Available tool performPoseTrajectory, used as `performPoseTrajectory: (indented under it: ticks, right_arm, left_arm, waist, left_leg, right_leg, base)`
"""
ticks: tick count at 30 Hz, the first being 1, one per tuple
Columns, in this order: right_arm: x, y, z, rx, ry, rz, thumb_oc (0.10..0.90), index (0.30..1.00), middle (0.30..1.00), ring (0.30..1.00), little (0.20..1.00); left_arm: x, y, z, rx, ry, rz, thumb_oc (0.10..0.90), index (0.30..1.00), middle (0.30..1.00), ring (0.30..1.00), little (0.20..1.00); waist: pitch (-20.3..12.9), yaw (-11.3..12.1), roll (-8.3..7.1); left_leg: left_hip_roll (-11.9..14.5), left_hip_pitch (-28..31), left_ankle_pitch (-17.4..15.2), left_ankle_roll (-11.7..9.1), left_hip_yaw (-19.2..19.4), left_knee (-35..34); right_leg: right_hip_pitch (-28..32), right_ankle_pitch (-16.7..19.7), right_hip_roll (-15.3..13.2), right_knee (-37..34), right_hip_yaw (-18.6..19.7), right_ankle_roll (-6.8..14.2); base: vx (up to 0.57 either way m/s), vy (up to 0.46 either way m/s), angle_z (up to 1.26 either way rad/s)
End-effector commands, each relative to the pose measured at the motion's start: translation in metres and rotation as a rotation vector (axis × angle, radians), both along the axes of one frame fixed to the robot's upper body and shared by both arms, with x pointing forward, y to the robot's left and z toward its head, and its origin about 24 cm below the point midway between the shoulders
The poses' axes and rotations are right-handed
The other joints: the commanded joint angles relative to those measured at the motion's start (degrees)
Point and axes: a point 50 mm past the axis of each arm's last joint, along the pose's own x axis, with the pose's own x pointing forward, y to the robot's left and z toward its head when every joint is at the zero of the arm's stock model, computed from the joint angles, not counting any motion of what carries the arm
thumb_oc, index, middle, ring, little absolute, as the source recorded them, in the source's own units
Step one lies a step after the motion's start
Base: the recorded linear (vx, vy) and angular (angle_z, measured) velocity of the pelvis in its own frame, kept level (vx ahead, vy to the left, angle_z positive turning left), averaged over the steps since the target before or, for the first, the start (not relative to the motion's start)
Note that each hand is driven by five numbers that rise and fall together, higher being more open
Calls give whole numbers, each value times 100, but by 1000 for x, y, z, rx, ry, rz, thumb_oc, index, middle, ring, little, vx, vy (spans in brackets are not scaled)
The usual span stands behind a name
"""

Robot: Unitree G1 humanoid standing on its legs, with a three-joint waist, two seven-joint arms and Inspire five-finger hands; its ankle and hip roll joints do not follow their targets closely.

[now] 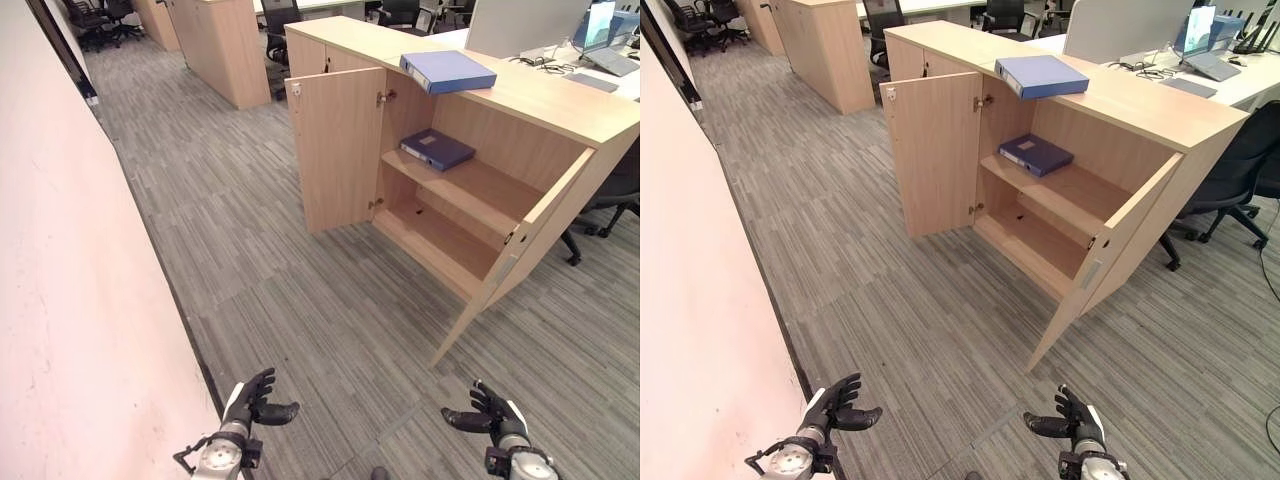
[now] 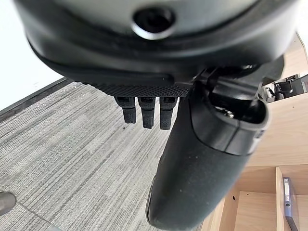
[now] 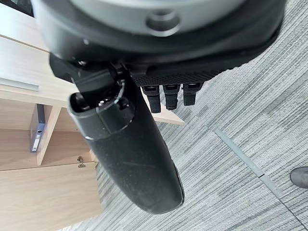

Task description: Put the empty folder in the office cabinet

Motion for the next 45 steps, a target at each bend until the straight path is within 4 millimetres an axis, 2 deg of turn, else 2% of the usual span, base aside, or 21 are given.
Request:
performPoseTrajectory:
  ticks: [1, 9, 21, 32, 42, 45]
  right_arm:
    - [22, -9, 15, -40, -108, -4, 800, 900, 900, 900, 900]
    - [13, -3, 5, -16, -50, 6, 800, 900, 900, 900, 900]
    - [8, -3, 2, -11, -27, 2, 800, 900, 900, 900, 900]
    - [4, -3, -1, -7, -4, 7, 800, 900, 900, 900, 900]
    - [4, 0, -2, -13, 22, 82, 800, 900, 900, 900, 900]
    - [8, 2, 0, -21, 17, 124, 800, 900, 900, 900, 900]
  left_arm:
    - [31, 8, 24, 12, -147, -29, 800, 900, 900, 900, 900]
    - [25, 6, 18, 2, -120, -20, 800, 900, 900, 900, 900]
    - [18, 8, 12, -2, -87, 3, 800, 900, 900, 900, 900]
    - [16, 9, 12, -7, -85, 14, 800, 900, 900, 900, 900]
    - [17, 12, 14, -5, -91, 20, 800, 900, 900, 900, 900]
    - [16, 16, 15, -7, -95, 33, 800, 900, 900, 900, 900]
  waist:
    - [-237, -14, -214]
    - [-248, -4, -218]
    - [-222, 4, -197]
    - [-163, -2, -175]
    - [-47, 77, -150]
    - [27, 152, -161]
  left_leg:
    - [531, 125, -477, -514, 146, -16]
    - [530, 130, -466, -519, 114, -16]
    - [556, 166, -512, -541, 79, -16]
    - [612, 97, -393, -587, 45, -16]
    - [784, 54, -379, -667, -149, 113]
    - [889, -200, -437, -725, -256, 530]
  right_leg:
    - [113, -707, -735, 104, 186, 868]
    - [123, -719, -709, 100, 166, 849]
    - [178, -786, -672, 77, 117, 833]
    - [125, -781, -617, 115, 116, 794]
    - [48, -1066, -441, 466, 69, 647]
    - [-16, -1144, -375, 564, 18, 581]
  base:
    - [0, 0, 0]
    - [0, 0, 0]
    - [-1, -3, 0]
    - [5, -25, 1]
    - [12, -66, 8]
    - [-35, -105, 8]
